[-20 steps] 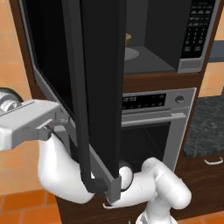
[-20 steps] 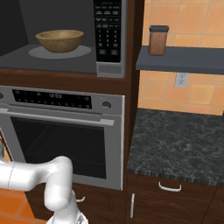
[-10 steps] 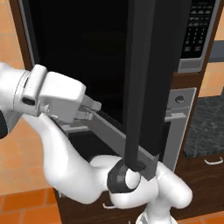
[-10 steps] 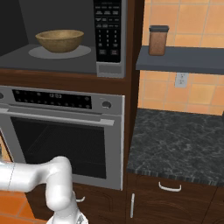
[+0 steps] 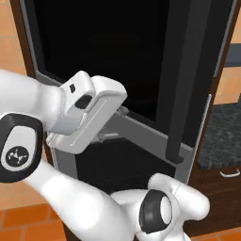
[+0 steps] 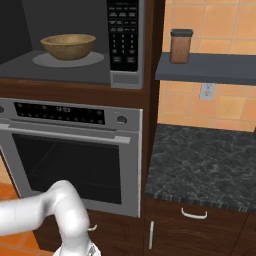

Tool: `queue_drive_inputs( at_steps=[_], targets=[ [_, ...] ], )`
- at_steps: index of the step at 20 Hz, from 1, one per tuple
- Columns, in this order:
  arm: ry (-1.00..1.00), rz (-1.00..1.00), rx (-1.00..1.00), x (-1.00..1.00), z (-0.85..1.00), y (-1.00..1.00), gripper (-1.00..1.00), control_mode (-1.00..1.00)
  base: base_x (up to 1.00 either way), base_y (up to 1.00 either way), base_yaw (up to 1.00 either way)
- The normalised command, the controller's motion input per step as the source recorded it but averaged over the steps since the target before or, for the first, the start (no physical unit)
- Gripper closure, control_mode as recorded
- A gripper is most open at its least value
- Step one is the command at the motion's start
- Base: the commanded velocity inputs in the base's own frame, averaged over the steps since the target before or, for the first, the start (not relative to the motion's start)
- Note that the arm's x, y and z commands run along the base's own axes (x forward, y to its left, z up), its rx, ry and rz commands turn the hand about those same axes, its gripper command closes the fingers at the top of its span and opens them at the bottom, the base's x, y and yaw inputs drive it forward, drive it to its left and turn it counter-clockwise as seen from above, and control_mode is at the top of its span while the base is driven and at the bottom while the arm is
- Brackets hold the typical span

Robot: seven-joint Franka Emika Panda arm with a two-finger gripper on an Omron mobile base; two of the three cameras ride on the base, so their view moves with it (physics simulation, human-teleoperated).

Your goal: Open the microwave, place the bowl with waffle inside the microwave, then close the microwave door and turn it on.

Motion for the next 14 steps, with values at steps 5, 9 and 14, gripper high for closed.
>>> queue_drive_inputs(
  at_steps=[5,9,14],
  targets=[
    [0.34,0.80,0.05,0.73,-0.13,-0.03,-1.00,-1.00,0.00,0.00,0.00],
    [0.17,0.75,0.07,0.99,0.31,-0.24,-1.00,-1.00,0.00,0.00,0.00],
    [0.11,0.61,0.07,1.00,0.32,-0.41,-1.00,-1.00,0.00,0.00,0.00]
  ],
)
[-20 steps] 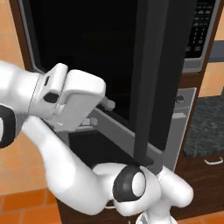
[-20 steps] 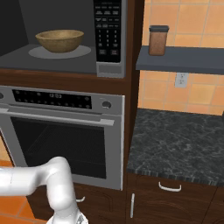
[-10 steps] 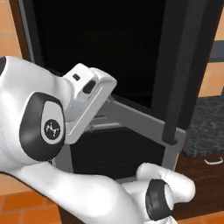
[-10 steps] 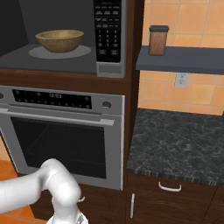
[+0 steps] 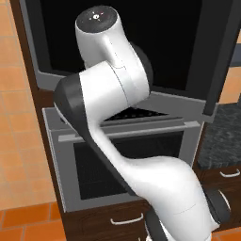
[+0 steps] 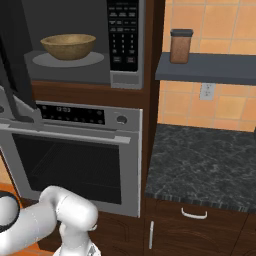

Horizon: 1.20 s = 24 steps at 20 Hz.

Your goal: Open the microwave, place the bowl with waffle inside the microwave, then close the microwave door and turn it on.

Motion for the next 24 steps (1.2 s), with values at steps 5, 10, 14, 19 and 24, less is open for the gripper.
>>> queue_drive_inputs(
  at_steps=[5,10,14,19,24],
  targets=[
    [0.11,0.38,0.01,1.00,-0.02,-0.65,-1.00,-1.00,0.00,0.00,0.00],
    [0.02,0.24,0.00,1.00,-0.11,-0.56,-1.00,-1.00,0.00,0.00,0.00],
    [-0.12,0.24,0.00,1.00,0.17,-0.40,-1.00,-1.00,0.00,0.00,0.00],
    [-0.27,0.20,0.00,1.00,0.23,-0.13,-1.00,-1.00,0.00,0.00,0.00],
    [-0.41,0.12,0.00,0.99,-0.11,-0.05,-1.00,-1.00,0.00,0.00,0.00]
  ],
)
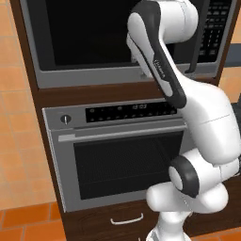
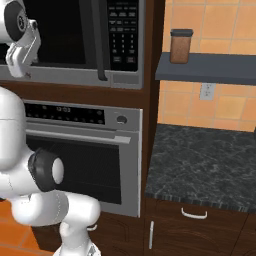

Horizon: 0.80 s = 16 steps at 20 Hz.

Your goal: Open the microwave, place the bowl with waffle inside the microwave, then close the microwave door and turn it on.

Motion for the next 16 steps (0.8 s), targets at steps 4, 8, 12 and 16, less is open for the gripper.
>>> queue_drive_inputs(
  at_steps=[4,8,12,16],
  targets=[
    [-0.91,-0.11,-0.22,0.34,-0.97,-0.10,-1.00,-1.00,0.00,0.00,0.00],
    [-0.92,-0.24,-0.33,0.28,-0.91,-0.33,-1.00,-1.00,0.00,0.00,0.00],
    [-0.91,-0.26,-0.35,0.05,-0.86,-0.44,-1.00,-1.00,0.00,0.00,0.00],
    [-0.93,-0.25,-0.22,-0.04,-0.89,-0.59,-1.00,-1.00,0.00,0.00,0.00]
  ],
)
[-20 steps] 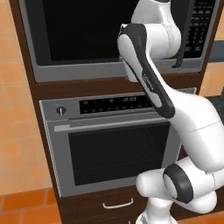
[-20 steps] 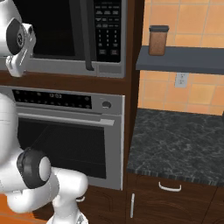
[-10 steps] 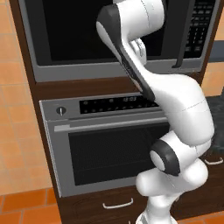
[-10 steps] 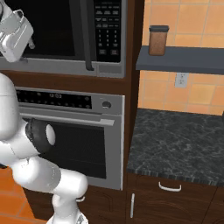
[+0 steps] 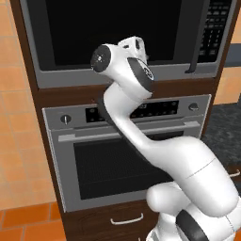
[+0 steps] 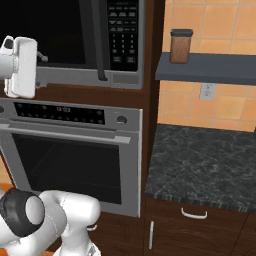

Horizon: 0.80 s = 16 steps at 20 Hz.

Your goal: Open the microwave, place the bowl with waffle inside the microwave, then close the microwave door and turn it on.

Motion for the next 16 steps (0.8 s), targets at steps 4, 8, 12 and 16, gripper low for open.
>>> queue_drive_inputs(
  at_steps=[4,8,12,16],
  targets=[
    [-0.60,-0.12,-0.01,-0.41,0.17,-0.52,-1.00,-1.00,0.00,0.00,0.00],
    [-0.40,0.01,0.00,-0.54,0.84,-0.24,-1.00,-1.00,0.00,0.00,0.00],
    [-0.27,0.06,0.00,-0.28,0.69,-0.53,-1.00,-1.00,0.00,0.00,0.00],
    [-0.01,0.06,0.13,-0.38,0.33,-0.84,-1.00,-1.00,0.00,0.00,0.00]
  ],
)
